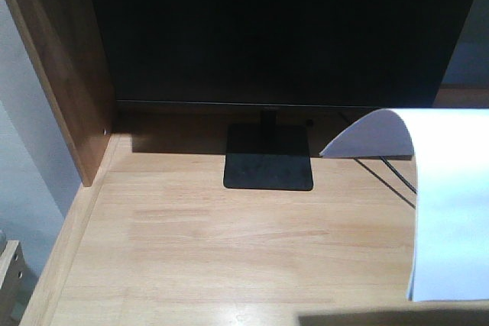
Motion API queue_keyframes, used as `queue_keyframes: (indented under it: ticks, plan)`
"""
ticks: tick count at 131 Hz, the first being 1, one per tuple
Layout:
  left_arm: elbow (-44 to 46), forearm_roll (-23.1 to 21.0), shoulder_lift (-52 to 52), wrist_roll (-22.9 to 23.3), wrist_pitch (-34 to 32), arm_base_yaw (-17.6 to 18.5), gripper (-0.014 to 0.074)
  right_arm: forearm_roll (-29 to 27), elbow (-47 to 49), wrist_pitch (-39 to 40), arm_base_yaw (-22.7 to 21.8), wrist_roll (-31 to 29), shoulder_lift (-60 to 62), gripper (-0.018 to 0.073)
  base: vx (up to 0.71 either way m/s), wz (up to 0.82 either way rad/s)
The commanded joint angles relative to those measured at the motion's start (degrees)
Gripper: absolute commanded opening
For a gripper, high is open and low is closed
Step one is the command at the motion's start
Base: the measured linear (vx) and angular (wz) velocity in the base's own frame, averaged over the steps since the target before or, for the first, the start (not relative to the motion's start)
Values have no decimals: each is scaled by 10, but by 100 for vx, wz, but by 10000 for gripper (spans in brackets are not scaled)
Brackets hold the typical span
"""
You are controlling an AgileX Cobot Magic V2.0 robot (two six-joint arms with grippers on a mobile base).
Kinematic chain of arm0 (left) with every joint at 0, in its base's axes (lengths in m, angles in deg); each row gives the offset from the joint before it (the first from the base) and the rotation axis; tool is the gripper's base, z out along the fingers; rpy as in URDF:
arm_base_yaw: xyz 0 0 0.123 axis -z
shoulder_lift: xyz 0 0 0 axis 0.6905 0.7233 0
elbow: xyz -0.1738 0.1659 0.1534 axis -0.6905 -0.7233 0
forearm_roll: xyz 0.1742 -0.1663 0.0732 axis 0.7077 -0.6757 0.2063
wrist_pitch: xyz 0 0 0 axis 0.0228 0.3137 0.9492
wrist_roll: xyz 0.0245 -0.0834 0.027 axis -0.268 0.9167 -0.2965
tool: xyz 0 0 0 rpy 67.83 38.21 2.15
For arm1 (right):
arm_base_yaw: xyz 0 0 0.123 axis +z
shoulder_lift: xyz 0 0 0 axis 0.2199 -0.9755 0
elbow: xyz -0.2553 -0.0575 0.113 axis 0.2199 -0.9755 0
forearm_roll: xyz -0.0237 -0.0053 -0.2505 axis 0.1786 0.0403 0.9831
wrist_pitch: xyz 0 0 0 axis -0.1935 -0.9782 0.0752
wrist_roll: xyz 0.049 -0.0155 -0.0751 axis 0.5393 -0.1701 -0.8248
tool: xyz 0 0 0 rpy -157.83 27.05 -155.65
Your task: Grab stapler and paper to desk for stapling
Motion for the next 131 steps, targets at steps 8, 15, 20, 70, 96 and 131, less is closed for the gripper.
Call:
queue_keyframes:
  ticks: [8, 15, 20, 70, 96, 131]
  plan:
    - [13, -11, 12, 5, -68, 1, 0, 4, 14, 24, 0, -3, -6, -6, 0, 0]
    - [13, -11, 12, 5, -68, 1, 0, 4, 14, 24, 0, -3, -6, -6, 0, 0]
    - [13, -11, 12, 5, -68, 1, 0, 4, 14, 24, 0, -3, -6, -6, 0, 0]
    - [13, -11, 12, 5, -68, 1, 0, 4, 14, 24, 0, -3, -6, -6, 0, 0]
    - [13, -11, 12, 5, -68, 1, 0, 4, 14, 24, 0, -3, -6, -6, 0, 0]
    - [13, -10, 26, 4, -99, 1, 0, 4, 14, 24, 0, -3, -6, -6, 0, 0]
